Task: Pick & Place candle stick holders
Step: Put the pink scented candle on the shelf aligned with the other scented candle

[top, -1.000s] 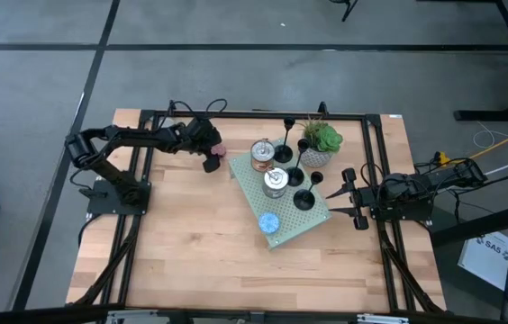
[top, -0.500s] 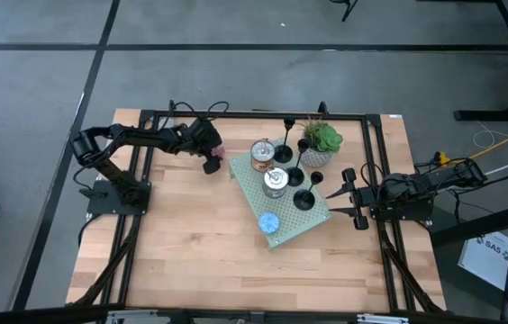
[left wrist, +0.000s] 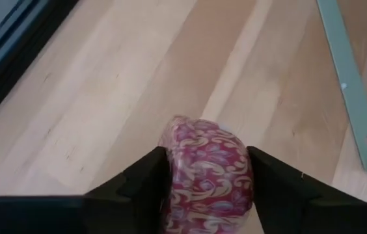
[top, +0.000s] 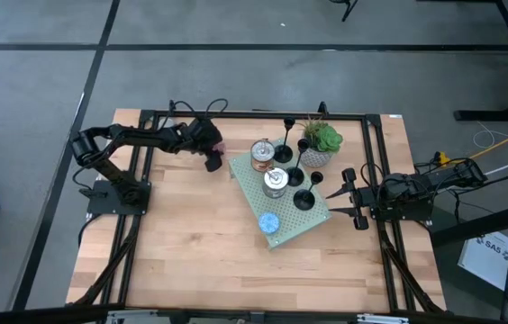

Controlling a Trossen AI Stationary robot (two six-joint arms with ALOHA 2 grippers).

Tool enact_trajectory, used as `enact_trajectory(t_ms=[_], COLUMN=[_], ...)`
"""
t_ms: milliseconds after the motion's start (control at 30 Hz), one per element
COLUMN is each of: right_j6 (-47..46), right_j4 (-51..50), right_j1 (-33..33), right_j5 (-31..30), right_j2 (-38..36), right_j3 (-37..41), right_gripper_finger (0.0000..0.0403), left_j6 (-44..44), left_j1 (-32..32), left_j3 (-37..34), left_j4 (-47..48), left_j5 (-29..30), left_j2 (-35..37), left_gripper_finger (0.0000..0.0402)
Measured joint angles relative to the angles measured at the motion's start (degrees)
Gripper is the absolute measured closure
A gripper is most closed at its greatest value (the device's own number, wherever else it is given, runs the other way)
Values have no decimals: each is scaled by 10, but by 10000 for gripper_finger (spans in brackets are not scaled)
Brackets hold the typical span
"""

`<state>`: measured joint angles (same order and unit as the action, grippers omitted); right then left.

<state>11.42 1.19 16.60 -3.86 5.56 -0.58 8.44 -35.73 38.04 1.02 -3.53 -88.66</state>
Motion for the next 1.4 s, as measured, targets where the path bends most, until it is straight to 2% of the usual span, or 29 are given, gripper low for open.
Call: enact_trajectory(t_ms=[267,400,567,1000,1400], right_j6=[0,0,0,0,0], right_j4=[0,0,0,0,0], right_j1=[0,0,0,0,0], right_j5=[0,0,0,0,0], right_j2=[0,0,0,0,0], right_j3=[0,0,0,0,0], right_gripper_finger=[231,231,231,231,231], left_j6=[-5,-4,3,127,357], left_j1=[0,3,30,186,355], left_j3=[-2,-3,-3,-3,-2], left_j4=[16,28,47,50,-8], left_j5=[-1,1,32,154,174], left_j2=[20,69,141,306,324], left_gripper_finger=[222,224,227,228,229])
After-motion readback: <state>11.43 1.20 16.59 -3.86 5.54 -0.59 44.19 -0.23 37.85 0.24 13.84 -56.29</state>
